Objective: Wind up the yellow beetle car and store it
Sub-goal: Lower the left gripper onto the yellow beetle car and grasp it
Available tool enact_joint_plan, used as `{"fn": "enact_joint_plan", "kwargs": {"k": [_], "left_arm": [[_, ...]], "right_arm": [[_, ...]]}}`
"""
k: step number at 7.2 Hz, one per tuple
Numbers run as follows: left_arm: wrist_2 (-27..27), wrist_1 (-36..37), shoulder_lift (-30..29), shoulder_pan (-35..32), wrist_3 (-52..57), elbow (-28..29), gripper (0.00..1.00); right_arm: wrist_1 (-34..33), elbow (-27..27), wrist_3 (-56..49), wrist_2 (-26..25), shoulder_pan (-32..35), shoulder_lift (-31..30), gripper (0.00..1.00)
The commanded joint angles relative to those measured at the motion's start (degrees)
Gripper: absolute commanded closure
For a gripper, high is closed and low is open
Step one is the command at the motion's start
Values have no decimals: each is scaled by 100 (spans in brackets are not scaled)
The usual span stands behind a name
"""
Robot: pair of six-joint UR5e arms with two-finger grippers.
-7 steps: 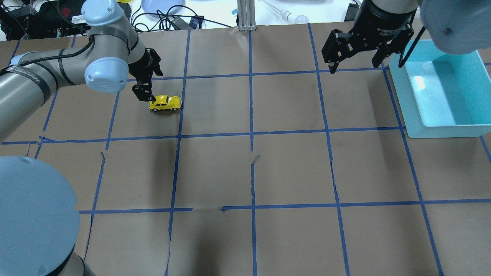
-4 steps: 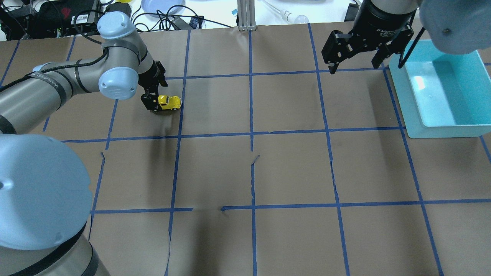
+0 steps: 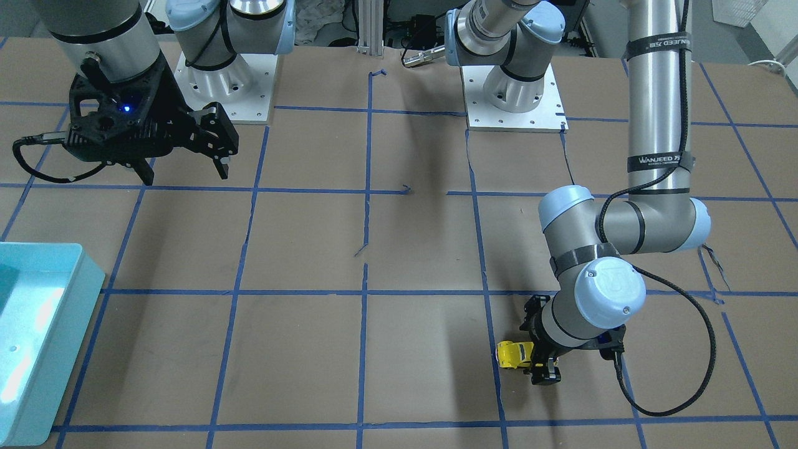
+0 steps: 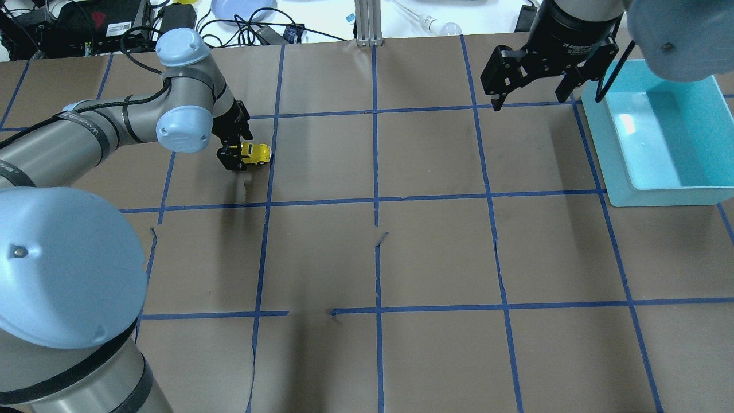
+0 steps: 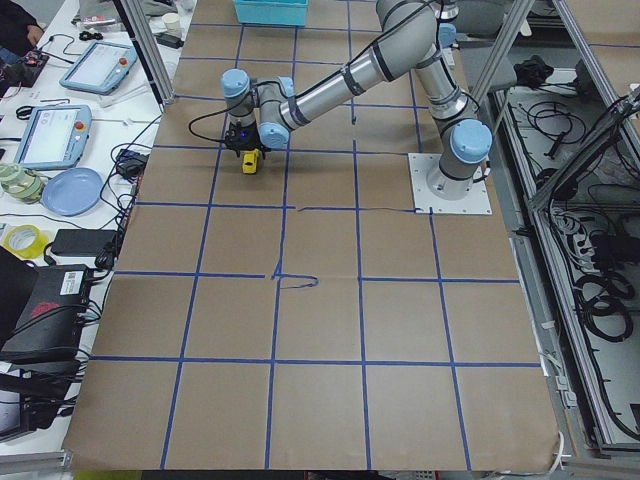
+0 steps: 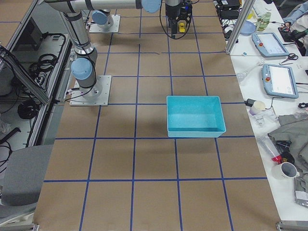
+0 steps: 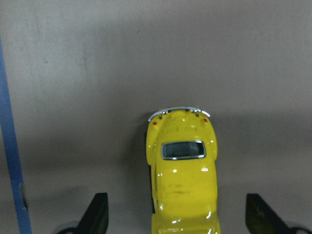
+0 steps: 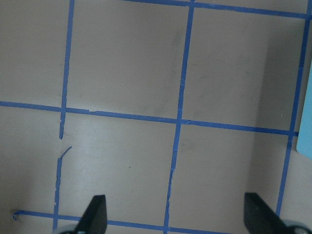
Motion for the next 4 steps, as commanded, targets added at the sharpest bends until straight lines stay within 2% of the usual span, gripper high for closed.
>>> {"fn": "enact_joint_plan", "kwargs": {"k": [1,2,4], "left_arm": [[-6,0,-22,0,-161,6,97],[-15,79,-13,0,-171,24,100],[-85,273,57,-8,-205,207,100]], "right_arm": [[1,-2,0,0,-2,0,0],[1,-2,0,0,-2,8,0],[1,-2,0,0,-2,0,0]]}}
